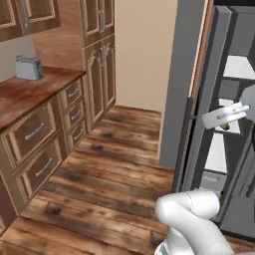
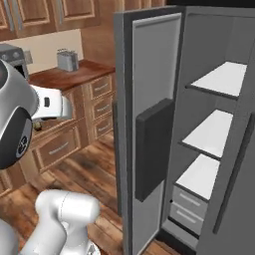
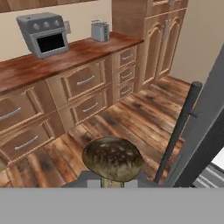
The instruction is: Take the bell pepper and mushroom out of the freezer and place them in the tupperware container on the counter. Then put the tupperware containing the vegetables back in the freezer.
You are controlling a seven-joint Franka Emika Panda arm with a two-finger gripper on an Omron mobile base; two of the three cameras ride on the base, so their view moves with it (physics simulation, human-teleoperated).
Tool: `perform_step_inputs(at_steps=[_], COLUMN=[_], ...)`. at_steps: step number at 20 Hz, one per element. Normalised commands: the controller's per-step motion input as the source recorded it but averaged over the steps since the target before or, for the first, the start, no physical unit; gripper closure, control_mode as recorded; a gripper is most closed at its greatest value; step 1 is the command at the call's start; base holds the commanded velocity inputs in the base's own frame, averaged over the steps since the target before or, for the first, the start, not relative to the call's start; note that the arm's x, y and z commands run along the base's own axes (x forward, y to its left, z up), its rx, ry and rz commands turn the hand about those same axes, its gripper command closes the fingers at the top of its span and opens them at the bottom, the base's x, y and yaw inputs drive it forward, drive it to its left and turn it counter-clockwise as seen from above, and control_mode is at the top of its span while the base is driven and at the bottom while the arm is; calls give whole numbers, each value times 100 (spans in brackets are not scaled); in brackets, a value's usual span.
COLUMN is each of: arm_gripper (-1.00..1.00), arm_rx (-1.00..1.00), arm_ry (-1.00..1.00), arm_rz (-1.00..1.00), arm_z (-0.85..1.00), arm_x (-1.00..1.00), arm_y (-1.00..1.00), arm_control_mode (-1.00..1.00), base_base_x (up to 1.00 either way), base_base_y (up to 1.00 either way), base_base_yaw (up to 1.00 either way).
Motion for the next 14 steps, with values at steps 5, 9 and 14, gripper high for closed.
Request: perform_step_inputs(at_steps=[5, 9, 14], arm_gripper=[100, 100, 100], arm_rx=[0, 0, 0], arm_ry=[0, 0, 0], arm_rz=[0, 0, 0], arm_z=[0, 0, 0], arm_x=[0, 0, 0], arm_y=[0, 0, 0], arm_control_mode=[100, 100, 100], base_base_x=[-100, -100, -100], base_base_y=[95, 100, 100], base_base_yaw=[64, 65, 66])
